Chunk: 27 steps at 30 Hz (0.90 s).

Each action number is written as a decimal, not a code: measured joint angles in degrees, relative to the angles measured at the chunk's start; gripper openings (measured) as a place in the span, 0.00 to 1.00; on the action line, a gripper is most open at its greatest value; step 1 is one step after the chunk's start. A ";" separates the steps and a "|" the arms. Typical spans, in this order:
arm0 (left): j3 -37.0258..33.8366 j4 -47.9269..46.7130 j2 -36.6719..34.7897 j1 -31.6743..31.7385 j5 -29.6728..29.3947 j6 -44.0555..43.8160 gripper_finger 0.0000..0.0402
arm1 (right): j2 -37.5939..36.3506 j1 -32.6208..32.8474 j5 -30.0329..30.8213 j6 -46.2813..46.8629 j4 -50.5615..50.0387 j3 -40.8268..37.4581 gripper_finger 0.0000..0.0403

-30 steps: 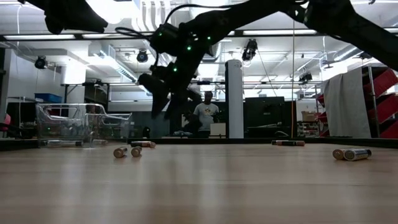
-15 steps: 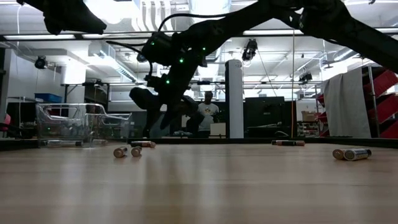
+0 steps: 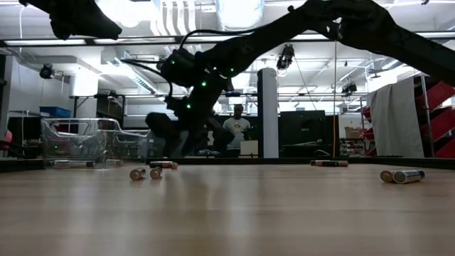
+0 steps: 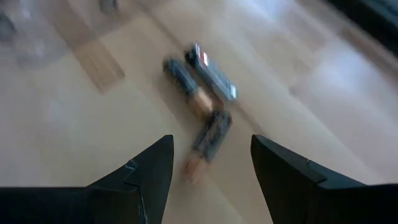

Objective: Sort batteries
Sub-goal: Put the copper and black battery into the blue bin

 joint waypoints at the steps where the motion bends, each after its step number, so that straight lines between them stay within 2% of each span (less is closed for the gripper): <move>1: 0.00 0.00 0.06 0.00 0.00 0.00 0.27 | 0.22 -0.13 0.01 0.11 -0.30 0.01 0.51; 18: 0.00 -0.25 0.18 0.00 0.00 0.00 0.27 | 2.38 -0.58 -0.49 1.15 -1.38 -0.03 0.50; 27: -0.02 -0.96 0.24 0.00 0.00 0.00 0.27 | 2.38 -0.59 -5.68 -2.74 -3.74 0.10 0.39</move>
